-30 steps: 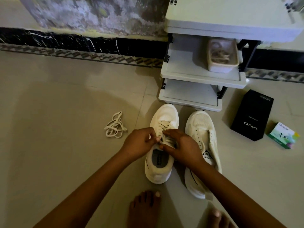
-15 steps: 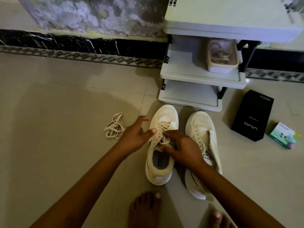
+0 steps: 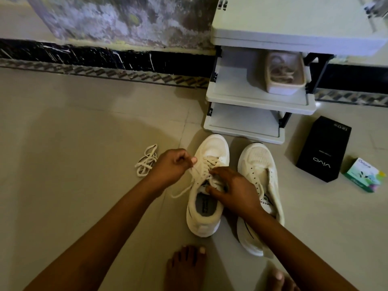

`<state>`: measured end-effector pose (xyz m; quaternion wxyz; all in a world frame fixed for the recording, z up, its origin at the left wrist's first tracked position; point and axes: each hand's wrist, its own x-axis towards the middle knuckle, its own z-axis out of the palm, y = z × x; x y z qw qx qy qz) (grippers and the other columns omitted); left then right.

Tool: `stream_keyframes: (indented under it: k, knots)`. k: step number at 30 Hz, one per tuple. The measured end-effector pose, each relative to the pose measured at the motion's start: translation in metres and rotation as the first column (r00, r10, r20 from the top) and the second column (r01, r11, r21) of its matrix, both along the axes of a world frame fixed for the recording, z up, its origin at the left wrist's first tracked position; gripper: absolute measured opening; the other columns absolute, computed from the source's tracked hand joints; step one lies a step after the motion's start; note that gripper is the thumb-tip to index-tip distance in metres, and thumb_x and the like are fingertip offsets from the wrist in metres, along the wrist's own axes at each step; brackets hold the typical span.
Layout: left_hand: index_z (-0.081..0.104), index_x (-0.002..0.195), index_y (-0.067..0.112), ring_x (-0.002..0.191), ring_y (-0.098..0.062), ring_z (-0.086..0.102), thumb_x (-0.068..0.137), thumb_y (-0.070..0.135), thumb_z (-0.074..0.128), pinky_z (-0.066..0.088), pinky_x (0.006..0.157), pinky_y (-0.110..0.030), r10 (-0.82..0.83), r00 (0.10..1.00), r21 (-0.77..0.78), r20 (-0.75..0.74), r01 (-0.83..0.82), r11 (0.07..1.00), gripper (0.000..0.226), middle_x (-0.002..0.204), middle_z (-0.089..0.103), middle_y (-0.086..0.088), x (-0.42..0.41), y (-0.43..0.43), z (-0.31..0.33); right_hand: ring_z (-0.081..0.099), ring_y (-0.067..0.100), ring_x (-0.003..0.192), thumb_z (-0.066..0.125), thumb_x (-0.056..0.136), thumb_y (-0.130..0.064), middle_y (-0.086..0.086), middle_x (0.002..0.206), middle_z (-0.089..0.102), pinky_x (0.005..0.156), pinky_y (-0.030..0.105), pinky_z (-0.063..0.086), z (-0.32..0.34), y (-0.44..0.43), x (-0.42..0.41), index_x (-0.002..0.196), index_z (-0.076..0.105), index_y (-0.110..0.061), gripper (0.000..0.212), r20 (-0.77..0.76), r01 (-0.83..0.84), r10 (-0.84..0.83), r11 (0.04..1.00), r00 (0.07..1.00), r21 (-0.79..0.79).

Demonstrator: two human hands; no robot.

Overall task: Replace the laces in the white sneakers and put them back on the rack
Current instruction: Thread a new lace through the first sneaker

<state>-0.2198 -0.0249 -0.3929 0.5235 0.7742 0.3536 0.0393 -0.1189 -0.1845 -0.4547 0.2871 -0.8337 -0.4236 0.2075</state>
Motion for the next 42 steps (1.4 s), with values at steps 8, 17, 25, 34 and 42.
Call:
stream_keyframes:
  k: [8,17,25,34,42]
  knots:
    - [0.053,0.109,0.021,0.061,-0.01,0.039,0.1,0.027,0.031,0.031,0.056,-0.024,0.087,0.986,-0.467,0.141,-0.011,0.884,0.024,0.075,0.052,0.0,0.007,-0.007,0.017,0.054,0.005,0.105,0.07,0.08,-0.038,-0.011,0.117,0.059,0.077,0.007,0.039,0.009,0.005,0.001,0.117,0.061,-0.024,0.04,-0.22,0.092,-0.067,0.99,0.973,0.105]
    - [0.051,0.116,0.025,0.066,-0.012,0.047,0.099,0.032,0.027,0.039,0.057,-0.023,0.255,0.909,-0.656,0.33,0.026,0.754,0.03,0.086,0.06,-0.007,0.018,-0.025,0.029,0.066,0.02,0.084,0.065,0.086,-0.022,-0.002,0.084,0.07,0.079,0.033,0.054,0.039,0.027,-0.022,0.086,0.071,-0.022,0.006,-0.6,0.223,-0.053,0.951,0.798,0.212]
    - [0.063,0.11,0.017,0.104,-0.018,0.06,0.094,0.012,0.051,0.05,0.09,-0.027,0.082,0.992,-0.386,0.099,-0.037,0.922,0.021,0.111,0.065,-0.005,0.01,-0.029,0.009,0.064,-0.001,0.061,0.065,0.086,-0.009,-0.011,0.065,0.067,0.058,0.009,0.047,0.045,0.016,-0.013,0.076,0.072,-0.016,0.014,-0.581,0.321,-0.078,0.888,0.81,0.329]
    - [0.066,0.092,0.025,0.073,0.003,0.063,0.092,0.009,0.055,0.049,0.062,-0.012,0.087,0.98,-0.113,0.177,-0.068,0.991,0.019,0.08,0.069,0.006,0.005,-0.019,0.005,0.058,0.014,0.077,0.072,0.075,-0.047,-0.003,0.085,0.06,0.067,0.029,0.05,0.028,0.003,-0.003,0.091,0.058,-0.018,0.036,-0.021,0.052,-0.058,0.978,0.998,-0.2]
    - [0.073,0.086,0.019,0.071,-0.002,0.061,0.086,0.019,0.065,0.046,0.069,-0.02,-0.09,0.996,0.188,-0.009,0.09,0.978,0.008,0.075,0.067,0.011,-0.003,-0.026,-0.009,0.06,0.017,0.063,0.064,0.087,-0.029,0.006,0.075,0.068,0.057,0.018,0.042,0.023,-0.001,0.003,0.083,0.071,-0.011,0.02,-0.133,0.098,-0.116,0.986,0.984,-0.139]
